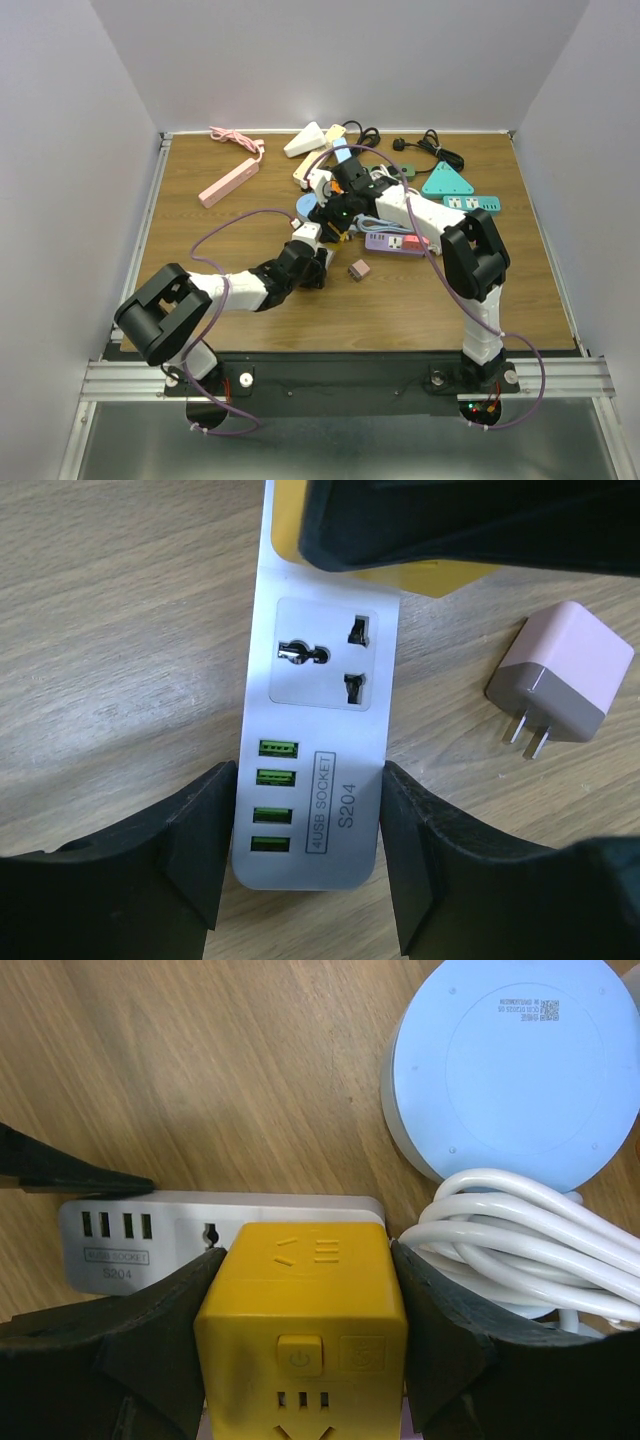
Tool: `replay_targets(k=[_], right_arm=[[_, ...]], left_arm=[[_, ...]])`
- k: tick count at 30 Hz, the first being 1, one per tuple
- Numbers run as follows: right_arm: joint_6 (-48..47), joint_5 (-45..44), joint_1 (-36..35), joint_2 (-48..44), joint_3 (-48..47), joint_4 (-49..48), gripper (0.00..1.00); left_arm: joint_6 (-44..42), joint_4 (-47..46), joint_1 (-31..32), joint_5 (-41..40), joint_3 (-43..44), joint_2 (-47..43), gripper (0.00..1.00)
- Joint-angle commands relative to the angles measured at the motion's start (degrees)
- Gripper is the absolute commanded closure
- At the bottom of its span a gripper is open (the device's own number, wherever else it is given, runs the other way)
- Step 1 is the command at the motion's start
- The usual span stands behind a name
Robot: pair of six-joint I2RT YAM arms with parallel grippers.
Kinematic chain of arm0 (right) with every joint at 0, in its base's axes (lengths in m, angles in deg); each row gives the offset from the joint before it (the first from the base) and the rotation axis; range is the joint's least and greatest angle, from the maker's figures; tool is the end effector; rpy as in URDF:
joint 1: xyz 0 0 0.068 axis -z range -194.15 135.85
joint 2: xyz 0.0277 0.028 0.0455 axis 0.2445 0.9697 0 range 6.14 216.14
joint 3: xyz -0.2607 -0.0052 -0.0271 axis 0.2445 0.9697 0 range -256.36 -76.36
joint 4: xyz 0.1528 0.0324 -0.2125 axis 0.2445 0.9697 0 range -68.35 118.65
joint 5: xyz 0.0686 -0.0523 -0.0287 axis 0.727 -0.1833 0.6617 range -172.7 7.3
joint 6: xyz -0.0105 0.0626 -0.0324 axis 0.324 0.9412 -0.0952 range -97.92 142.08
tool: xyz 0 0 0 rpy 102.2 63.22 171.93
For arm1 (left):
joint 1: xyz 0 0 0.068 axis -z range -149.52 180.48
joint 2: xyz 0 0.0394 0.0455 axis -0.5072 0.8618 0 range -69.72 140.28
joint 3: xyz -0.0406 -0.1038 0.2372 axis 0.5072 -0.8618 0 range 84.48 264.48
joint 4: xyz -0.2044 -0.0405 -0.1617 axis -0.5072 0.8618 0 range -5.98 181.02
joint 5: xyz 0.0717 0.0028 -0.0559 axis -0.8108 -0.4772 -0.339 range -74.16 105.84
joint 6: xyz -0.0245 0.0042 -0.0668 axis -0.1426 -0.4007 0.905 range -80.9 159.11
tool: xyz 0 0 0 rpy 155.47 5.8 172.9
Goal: Insert the plug
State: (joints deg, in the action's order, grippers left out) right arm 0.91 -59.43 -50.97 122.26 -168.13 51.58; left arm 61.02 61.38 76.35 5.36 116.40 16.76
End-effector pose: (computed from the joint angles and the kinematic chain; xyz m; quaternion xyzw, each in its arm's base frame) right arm 0.3512 0.2919 0.1895 -0.5060 0.7854 0.2311 0.2715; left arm 0.2225 -0.2141 0.1294 0.1373 0.8609 -0.2033 0.4457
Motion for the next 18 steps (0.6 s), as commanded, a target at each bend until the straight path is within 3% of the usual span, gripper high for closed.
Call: replay_targets(k=[1, 8, 18], right_arm=[[2.6, 3.6, -1.5, 3.7, 1.7, 3.0, 1.0], [3.5, 2.7, -1.6, 3.1, 6.7, -3.1, 1.0], [7.3, -2.8, -1.6, -5.7, 22.8, -13.8, 1.0]], left_arm=[[0.5, 0.6, -0.4, 3.1, 0.0, 4.6, 1.0], [0.8, 0.6, -0.5, 3.0, 0.1, 5.4, 1.0], [0.9, 1.0, -0.4, 3.0, 0.3, 5.6, 1.0]])
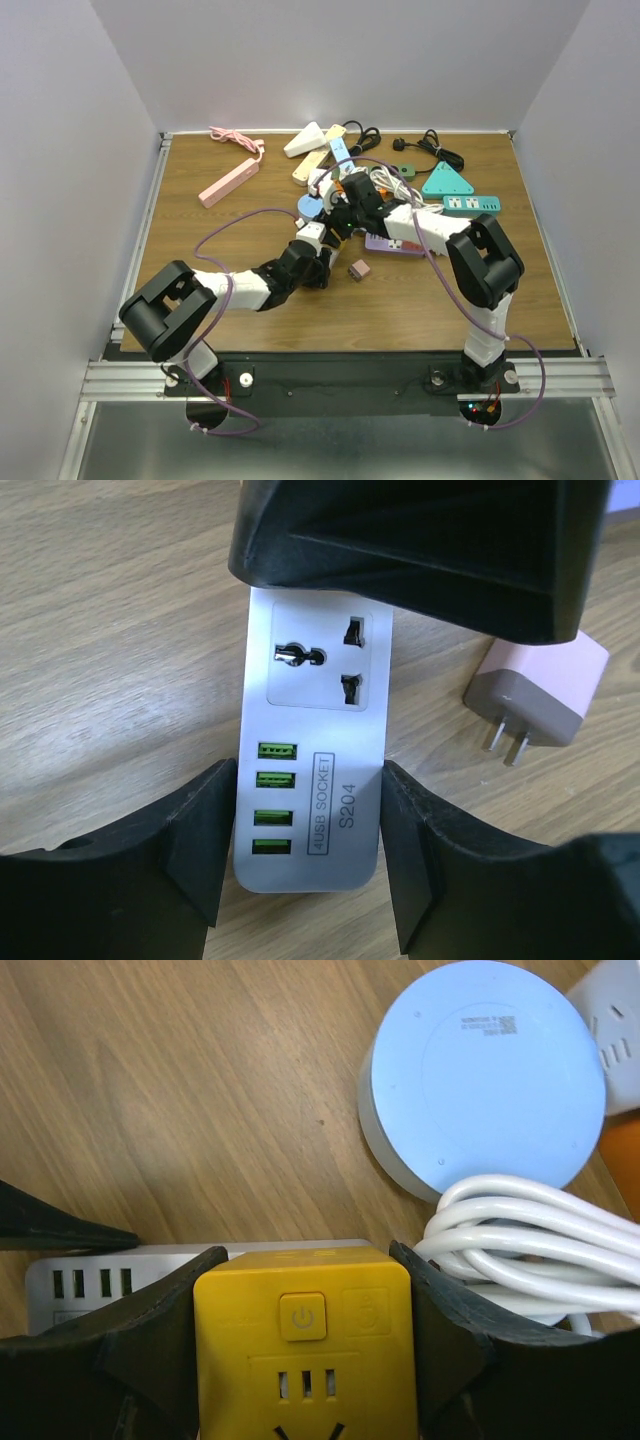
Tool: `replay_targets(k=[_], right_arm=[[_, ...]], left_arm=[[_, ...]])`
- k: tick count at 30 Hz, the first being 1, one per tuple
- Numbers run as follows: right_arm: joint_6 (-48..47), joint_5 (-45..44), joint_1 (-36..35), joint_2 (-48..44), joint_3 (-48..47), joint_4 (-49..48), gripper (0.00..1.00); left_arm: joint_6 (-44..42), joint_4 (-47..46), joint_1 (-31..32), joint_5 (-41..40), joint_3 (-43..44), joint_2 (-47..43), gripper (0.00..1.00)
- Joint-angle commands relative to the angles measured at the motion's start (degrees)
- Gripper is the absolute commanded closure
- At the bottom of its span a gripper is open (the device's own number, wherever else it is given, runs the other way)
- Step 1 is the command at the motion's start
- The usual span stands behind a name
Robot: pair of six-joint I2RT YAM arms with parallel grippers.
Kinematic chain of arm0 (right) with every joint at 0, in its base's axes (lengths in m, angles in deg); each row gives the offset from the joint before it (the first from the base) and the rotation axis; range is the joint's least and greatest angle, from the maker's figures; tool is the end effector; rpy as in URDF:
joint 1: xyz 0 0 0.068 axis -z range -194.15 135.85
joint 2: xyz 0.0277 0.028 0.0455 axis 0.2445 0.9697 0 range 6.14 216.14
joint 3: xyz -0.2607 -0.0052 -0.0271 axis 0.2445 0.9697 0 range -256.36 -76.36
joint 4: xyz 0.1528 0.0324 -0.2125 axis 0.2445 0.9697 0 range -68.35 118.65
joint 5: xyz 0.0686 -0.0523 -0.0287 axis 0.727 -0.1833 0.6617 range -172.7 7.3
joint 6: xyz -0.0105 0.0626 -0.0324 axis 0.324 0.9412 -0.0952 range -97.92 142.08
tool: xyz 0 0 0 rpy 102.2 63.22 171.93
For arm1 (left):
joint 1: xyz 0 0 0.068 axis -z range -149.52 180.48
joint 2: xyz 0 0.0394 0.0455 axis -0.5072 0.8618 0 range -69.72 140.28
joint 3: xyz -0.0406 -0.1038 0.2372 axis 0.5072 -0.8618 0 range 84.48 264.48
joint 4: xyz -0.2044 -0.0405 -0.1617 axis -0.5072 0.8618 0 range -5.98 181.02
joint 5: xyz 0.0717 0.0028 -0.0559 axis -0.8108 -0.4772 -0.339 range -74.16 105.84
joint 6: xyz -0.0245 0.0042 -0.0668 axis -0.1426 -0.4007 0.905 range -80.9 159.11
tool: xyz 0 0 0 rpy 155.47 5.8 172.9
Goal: Insert the plug
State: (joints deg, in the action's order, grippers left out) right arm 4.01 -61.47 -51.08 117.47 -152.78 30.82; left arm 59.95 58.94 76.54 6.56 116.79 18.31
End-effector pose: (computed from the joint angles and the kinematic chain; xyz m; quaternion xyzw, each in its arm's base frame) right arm 0.3403 0.2823 0.1673 -0.4816 0.7696 0.2302 0.3504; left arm 0.2245 -0.2194 0.1283 0.1499 0.8538 -0.2134 0.4505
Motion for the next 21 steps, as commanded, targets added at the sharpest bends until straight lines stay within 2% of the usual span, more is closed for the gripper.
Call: replay_targets(k=[1, 11, 15, 21], right_arm=[[4.4, -1.3, -1.5, -1.8, 8.6, 6.2, 1.0], [7.9, -1.8, -0.5, -3.3, 16.6, -1.5, 1.0], [11.3, -1.5, -0.3, -6.4, 23.3, -7.0, 1.0], [15.2, -0.8, -0.4, -5.0, 26.3, -11.7, 1.0]], left_arm=[[1.8, 3.5, -0.7, 1.8, 0.0, 4.2, 1.0], [2.1, 3.8, -0.7, 1.8, 0.0, 4.0, 1.0], [2.4, 4.3, -0.7, 1.6, 0.5, 4.6, 1.0], [2.7, 4.9, -1.1, 1.9, 0.6, 4.3, 1.0]])
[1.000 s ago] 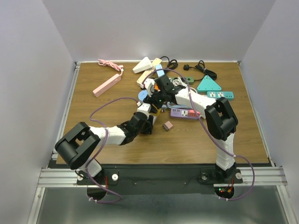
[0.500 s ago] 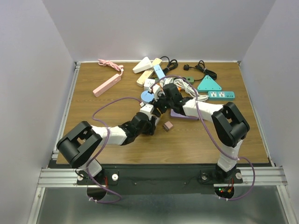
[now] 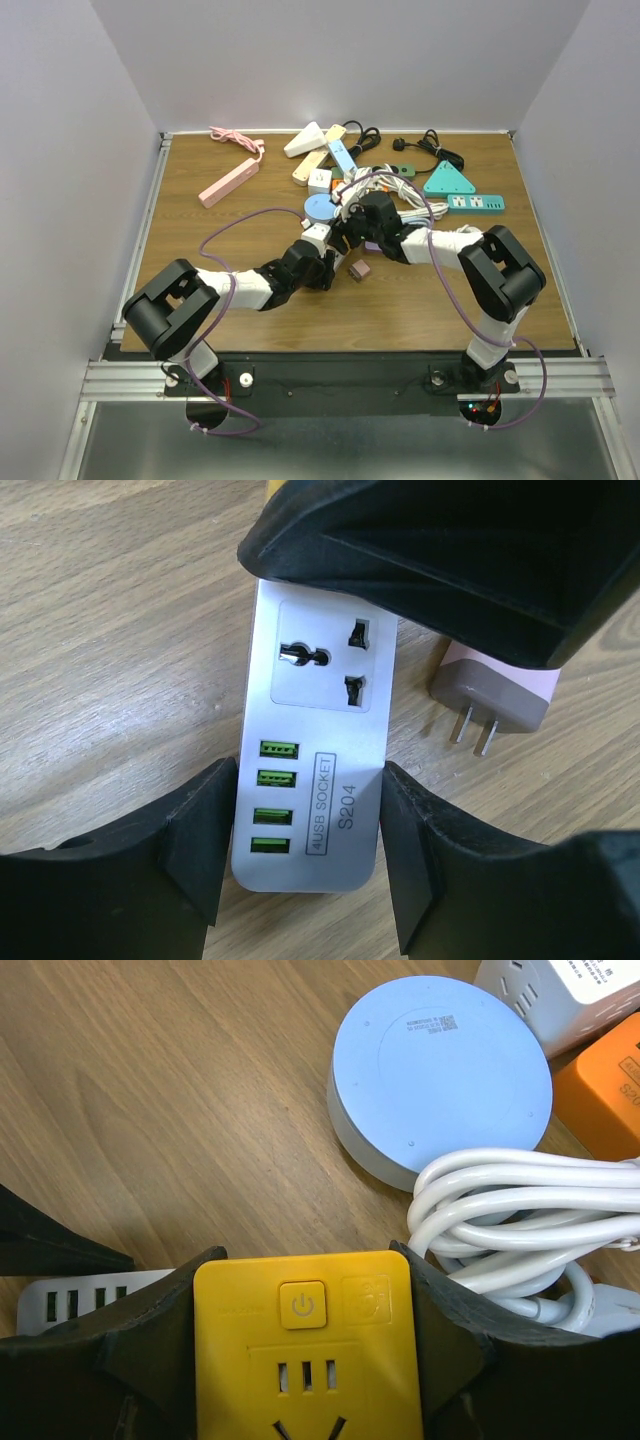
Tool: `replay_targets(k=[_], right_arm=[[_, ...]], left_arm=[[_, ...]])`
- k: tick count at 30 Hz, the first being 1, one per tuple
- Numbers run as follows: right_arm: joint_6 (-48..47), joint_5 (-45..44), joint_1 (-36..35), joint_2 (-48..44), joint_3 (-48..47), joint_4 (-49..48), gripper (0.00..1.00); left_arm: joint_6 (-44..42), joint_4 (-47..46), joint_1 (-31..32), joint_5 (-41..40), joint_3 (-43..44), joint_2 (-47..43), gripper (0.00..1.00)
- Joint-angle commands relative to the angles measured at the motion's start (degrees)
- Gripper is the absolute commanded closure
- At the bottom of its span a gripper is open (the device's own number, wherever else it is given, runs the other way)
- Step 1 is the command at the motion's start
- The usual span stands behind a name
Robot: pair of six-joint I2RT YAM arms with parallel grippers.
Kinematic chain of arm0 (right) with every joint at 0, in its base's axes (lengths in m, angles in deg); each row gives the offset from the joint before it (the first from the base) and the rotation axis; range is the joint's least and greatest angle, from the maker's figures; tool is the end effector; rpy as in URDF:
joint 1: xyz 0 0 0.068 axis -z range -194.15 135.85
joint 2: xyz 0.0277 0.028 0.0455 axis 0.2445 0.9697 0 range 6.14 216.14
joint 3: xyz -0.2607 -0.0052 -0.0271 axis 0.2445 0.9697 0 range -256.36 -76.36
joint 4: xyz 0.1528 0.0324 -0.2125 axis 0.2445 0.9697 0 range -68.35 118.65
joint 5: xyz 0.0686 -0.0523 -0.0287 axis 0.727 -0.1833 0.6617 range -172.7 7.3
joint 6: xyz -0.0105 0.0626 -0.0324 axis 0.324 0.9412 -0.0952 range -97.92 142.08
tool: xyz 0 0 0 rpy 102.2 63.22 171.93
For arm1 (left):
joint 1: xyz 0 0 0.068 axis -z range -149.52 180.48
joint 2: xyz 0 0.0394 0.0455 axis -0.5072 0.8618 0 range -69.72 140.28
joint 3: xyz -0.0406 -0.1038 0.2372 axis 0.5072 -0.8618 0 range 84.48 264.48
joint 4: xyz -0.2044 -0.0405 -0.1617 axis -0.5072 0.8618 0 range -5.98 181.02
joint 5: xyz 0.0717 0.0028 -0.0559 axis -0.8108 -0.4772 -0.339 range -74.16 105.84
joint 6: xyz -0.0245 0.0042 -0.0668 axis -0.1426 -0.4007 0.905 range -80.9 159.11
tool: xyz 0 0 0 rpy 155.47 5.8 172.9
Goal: Insert the plug
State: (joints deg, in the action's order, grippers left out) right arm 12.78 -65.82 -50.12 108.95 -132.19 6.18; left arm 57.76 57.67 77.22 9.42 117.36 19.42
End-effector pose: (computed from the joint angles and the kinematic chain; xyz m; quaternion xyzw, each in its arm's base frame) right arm 0.3134 0.2485 0.1522 -0.3984 0.7690 0.2361 0.4407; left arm 0.2228 -0.2273 0.1279 0.1825 0.8453 -0.2293 0.4468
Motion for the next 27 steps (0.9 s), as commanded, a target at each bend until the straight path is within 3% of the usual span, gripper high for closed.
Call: replay_targets(k=[1, 11, 27], right_arm=[[6.9, 3.9, -1.5, 3.7, 5.9, 12.3, 0.99], [12.7, 4.6, -1.5, 6.7, 12.0, 3.6, 1.0], [20.2, 0.7, -3.8, 6.4, 16.8, 1.0, 1.0]], left_arm=[[5.0, 6.1, -1.8, -1.0, -0.2, 3.1, 1.0], [6.0, 5.2, -4.0, 0.6, -1.4, 1.1, 1.0], [7.7, 5.4, -9.8, 1.9, -1.5, -2.1, 1.0]])
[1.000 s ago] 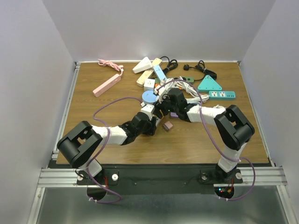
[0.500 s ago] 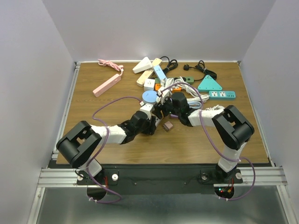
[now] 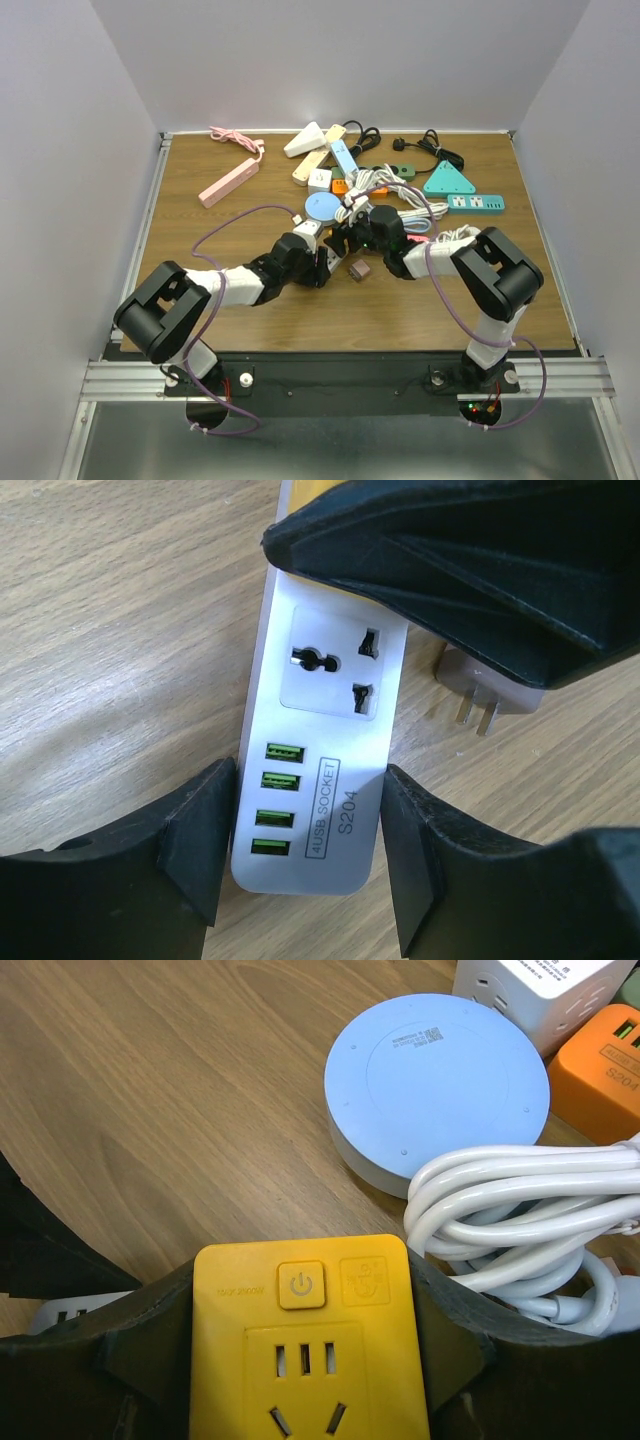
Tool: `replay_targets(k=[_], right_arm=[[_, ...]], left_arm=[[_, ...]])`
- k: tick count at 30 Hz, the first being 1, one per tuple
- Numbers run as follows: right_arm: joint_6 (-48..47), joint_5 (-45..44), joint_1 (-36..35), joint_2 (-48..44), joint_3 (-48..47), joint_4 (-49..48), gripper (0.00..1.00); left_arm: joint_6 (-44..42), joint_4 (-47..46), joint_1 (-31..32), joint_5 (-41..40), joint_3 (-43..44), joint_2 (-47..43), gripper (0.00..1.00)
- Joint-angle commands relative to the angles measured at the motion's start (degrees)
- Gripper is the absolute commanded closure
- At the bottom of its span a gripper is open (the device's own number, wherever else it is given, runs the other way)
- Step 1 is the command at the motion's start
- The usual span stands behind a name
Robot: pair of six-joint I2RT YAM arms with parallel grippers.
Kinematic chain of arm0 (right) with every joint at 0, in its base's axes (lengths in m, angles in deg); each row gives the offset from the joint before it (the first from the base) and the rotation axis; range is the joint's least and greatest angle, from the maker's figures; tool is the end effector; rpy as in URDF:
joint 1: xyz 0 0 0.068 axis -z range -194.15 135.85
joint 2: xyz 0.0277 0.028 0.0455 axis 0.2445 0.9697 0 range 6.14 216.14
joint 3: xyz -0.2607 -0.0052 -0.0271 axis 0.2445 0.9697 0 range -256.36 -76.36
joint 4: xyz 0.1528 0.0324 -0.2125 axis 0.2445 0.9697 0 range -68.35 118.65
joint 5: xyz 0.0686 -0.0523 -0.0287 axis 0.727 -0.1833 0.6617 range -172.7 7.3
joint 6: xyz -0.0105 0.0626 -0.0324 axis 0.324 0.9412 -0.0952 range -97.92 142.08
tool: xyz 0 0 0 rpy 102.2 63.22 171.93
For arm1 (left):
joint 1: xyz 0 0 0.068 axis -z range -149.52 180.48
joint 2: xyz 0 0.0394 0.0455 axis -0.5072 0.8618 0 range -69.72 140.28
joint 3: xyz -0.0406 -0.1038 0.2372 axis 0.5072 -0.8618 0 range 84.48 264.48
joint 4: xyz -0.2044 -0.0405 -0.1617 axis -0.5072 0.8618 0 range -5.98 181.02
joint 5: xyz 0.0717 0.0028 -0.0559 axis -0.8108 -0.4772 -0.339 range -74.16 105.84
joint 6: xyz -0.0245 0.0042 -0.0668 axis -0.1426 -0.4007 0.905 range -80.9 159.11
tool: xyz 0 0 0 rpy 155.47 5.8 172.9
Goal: Insert the plug
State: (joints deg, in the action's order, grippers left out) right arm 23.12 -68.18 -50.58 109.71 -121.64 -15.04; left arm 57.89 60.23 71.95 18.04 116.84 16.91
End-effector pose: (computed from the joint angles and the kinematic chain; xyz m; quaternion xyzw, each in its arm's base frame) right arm 0.2986 0.2386 0.1323 -0.3171 0.7600 0.2781 0.4945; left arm 0.2327 -0.2088 0.1328 0.1800 0.8491 -0.2635 0.4208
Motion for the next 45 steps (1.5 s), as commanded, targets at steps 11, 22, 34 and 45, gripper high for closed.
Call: replay_targets(k=[11, 22, 34, 45], right_arm=[[15.6, -2.2, -8.1, 6.7, 9.9, 21.8, 1.0], [15.9, -3.0, -10.4, 10.3, 6.3, 23.2, 1.0], [16.7, -2.9, -11.7, 12.4, 8.4, 22.7, 1.0], [17.4, -2.6, -12.4, 15.1, 8.3, 23.1, 1.0]], left_arm=[[7.1, 2.5, -5.0, -6.2, -0.6, 1.0, 1.0], [6.3, 2.7, -5.9, -6.1, 1.6, 1.2, 1.0], [3.1, 3.9, -9.7, -4.0, 3.4, 2.1, 1.0], [2.6, 2.8, -11.2, -2.6, 4.5, 3.5, 1.0]])
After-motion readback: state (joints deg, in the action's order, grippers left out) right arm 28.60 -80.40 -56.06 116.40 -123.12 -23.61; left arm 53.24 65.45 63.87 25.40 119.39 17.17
